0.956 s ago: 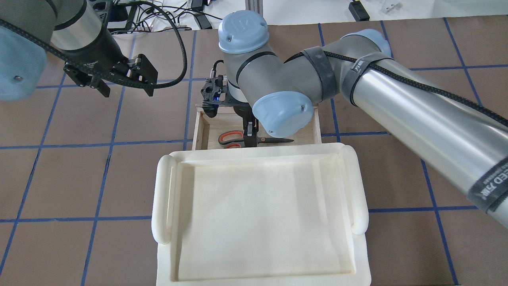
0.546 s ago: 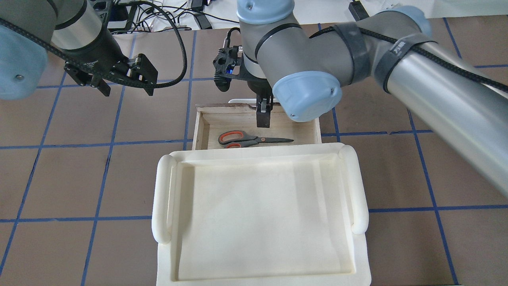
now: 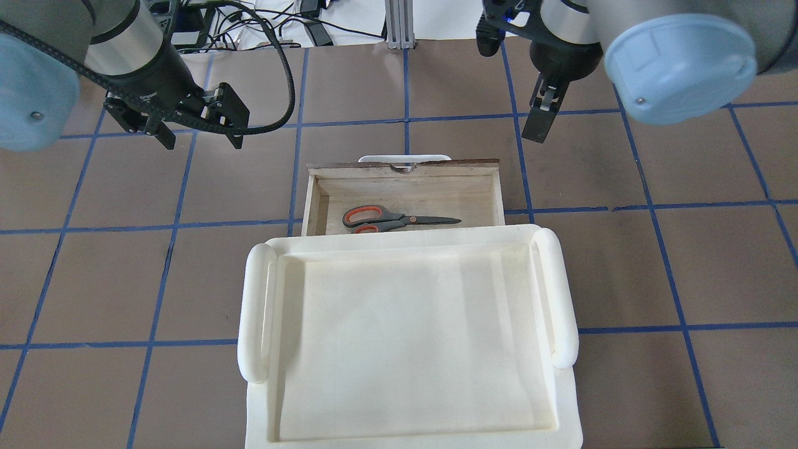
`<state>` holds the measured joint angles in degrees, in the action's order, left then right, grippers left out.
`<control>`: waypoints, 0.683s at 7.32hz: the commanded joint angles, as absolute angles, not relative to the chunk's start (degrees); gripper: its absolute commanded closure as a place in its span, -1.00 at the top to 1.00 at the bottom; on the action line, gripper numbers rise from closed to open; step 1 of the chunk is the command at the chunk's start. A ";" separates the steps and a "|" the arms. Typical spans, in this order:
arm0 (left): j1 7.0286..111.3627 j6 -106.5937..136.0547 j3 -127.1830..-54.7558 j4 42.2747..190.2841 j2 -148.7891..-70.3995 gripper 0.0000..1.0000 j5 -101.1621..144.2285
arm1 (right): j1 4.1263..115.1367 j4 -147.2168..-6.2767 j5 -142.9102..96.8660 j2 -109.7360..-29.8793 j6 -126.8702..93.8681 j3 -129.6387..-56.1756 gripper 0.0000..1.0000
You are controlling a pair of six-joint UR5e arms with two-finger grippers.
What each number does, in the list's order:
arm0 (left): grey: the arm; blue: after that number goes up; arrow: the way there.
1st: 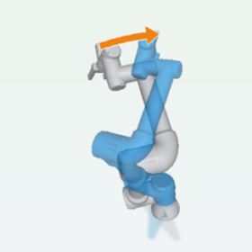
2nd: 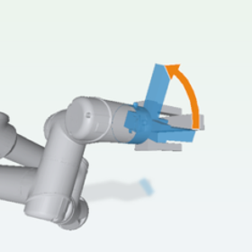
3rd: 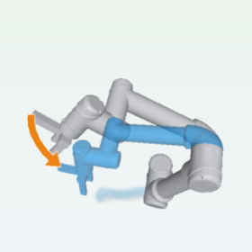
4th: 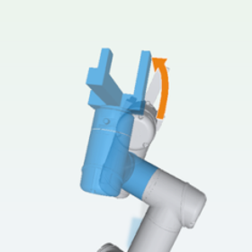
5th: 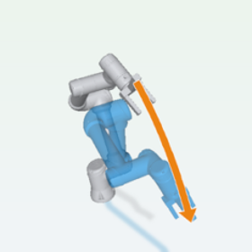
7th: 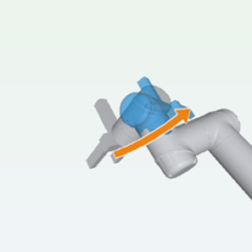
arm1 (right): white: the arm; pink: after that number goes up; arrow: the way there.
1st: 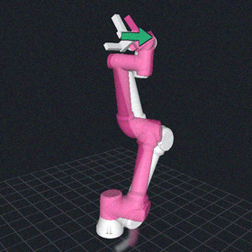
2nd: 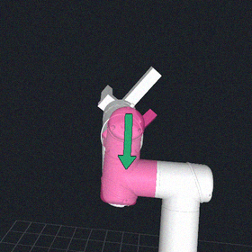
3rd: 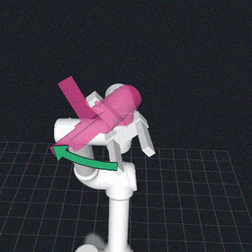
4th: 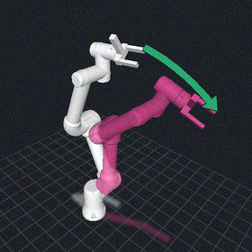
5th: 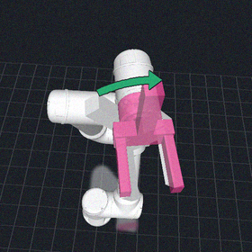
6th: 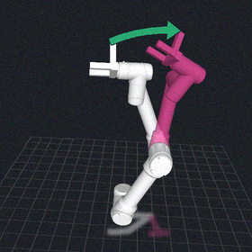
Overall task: Put scissors in drawer and close it
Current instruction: 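Raise the right gripper out of the drawer and withdraw it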
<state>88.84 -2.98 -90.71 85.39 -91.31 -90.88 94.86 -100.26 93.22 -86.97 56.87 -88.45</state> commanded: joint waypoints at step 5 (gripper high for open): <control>93.32 1.39 -88.78 73.13 -99.39 1.00 -91.05 | 92.90 -97.04 89.75 -91.75 13.06 -88.86 1.00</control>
